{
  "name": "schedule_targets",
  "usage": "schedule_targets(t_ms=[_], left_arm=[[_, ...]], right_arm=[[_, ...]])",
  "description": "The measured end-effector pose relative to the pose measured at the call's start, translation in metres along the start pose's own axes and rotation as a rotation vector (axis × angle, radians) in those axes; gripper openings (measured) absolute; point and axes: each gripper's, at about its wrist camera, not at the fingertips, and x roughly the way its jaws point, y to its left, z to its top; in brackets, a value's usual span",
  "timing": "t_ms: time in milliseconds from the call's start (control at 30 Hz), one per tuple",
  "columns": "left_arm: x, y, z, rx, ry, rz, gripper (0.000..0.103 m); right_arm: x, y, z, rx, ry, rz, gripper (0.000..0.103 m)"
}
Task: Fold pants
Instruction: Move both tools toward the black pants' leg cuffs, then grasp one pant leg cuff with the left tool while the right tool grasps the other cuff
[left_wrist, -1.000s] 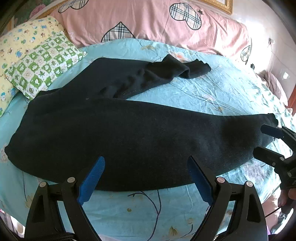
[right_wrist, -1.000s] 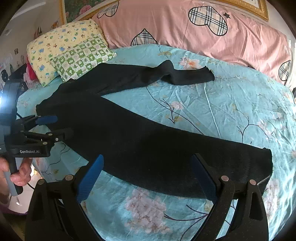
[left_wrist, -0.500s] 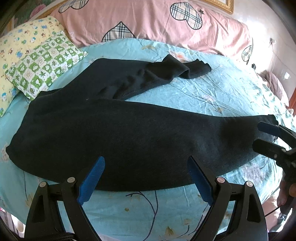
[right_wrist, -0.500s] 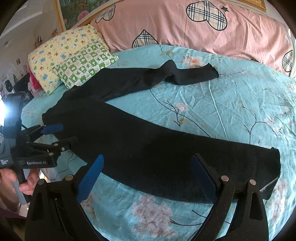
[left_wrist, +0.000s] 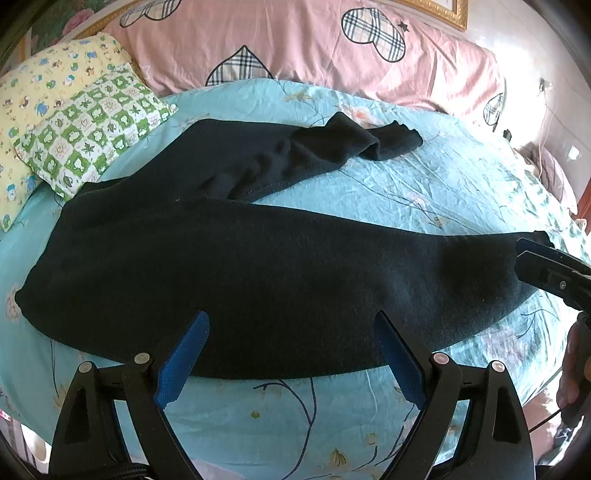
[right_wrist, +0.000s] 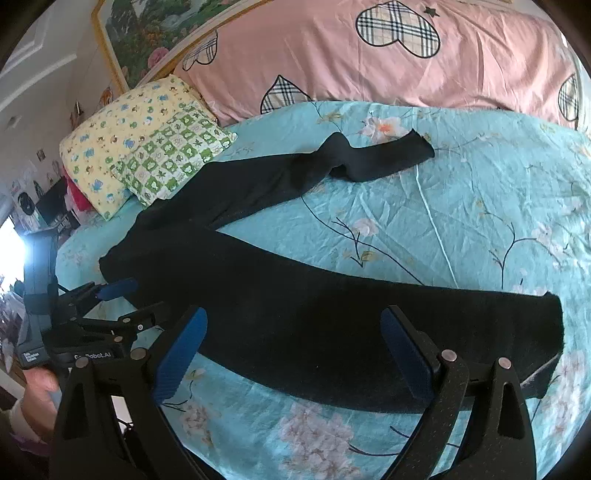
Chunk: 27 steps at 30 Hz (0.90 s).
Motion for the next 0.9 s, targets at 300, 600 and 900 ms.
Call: schedule_targets(t_ms=[300,600,900], left_arm=[[0.004,0.0,-0.001,-0.002,0.019,-0.005,0.092],[0.009,0.001,0.003,-0.006,0.028,-0.024,0.092],[0.012,-0.007,0.007,0.034,0.027,-0.065,0.092]], right_arm=[[0.007,-0.008,-0.002,0.017,0.026,-0.003,0.095],[0.01,-0.009,0.0,0.017,0.038,-0.011,0.095],[0.009,-0.014,0.003,0.034,0.039,-0.016,0.095]])
